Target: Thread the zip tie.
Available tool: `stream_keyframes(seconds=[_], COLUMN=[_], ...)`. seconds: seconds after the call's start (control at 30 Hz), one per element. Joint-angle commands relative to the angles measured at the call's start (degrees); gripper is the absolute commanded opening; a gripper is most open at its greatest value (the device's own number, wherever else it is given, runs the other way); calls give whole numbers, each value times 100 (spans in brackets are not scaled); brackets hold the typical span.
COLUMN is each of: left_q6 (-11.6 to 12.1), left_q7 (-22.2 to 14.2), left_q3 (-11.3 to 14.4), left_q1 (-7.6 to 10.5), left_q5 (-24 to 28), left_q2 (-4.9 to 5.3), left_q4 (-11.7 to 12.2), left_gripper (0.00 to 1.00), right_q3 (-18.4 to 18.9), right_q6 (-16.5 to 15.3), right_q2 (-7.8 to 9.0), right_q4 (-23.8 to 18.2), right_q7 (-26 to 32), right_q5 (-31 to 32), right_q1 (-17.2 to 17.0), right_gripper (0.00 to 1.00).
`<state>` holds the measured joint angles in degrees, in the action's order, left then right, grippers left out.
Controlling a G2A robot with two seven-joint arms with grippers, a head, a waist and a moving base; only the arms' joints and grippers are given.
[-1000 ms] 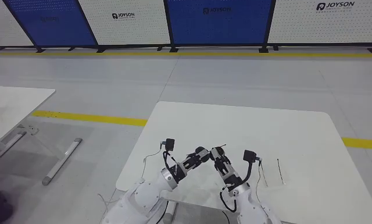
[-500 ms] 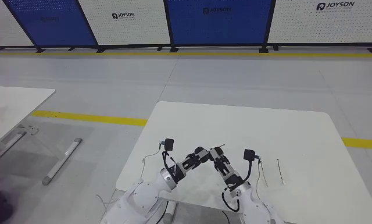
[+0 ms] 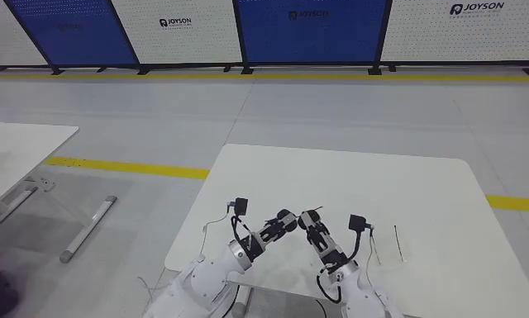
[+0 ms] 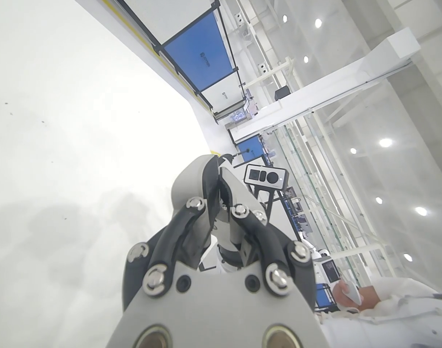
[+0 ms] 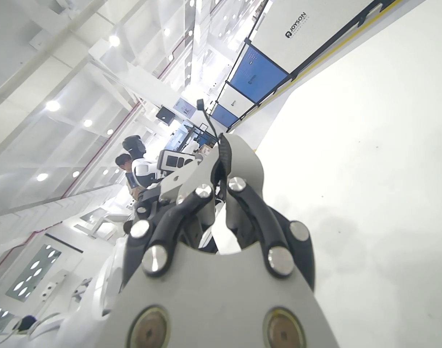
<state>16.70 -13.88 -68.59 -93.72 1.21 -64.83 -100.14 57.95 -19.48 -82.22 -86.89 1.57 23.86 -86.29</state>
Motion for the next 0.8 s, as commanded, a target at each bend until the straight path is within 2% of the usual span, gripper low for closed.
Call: stream_keyframes(seconds=[0.0, 0.53, 0.57, 0.63, 0.7, 0.77], left_q6=[8, 23, 25, 15, 9, 3], left_q7=[-2, 50, 65, 95, 114, 116], left_q3=[3, 12, 10, 11, 20, 29], left_q1=[2, -2, -2, 1, 7, 12], left_q5=[12, -48, -56, -81, -95, -98], left_q2=[0, 6, 6, 6, 4, 3], left_q4=[3, 16, 16, 19, 27, 37], left_gripper=[0, 0, 0, 0, 0, 0], right_q3=[-9, -71, -74, -73, -69, -62], right_q6=[8, 193, 192, 189, 183, 182], right_q2=[1, 6, 6, 8, 12, 16], right_q4=[14, 31, 25, 14, -6, -28], right_q7=[10, -158, -163, -184, -216, -245], right_q5=[9, 293, 286, 285, 302, 328], right_q1=[14, 47, 45, 35, 16, 2], right_gripper=[0, 0, 3, 17, 23, 22])
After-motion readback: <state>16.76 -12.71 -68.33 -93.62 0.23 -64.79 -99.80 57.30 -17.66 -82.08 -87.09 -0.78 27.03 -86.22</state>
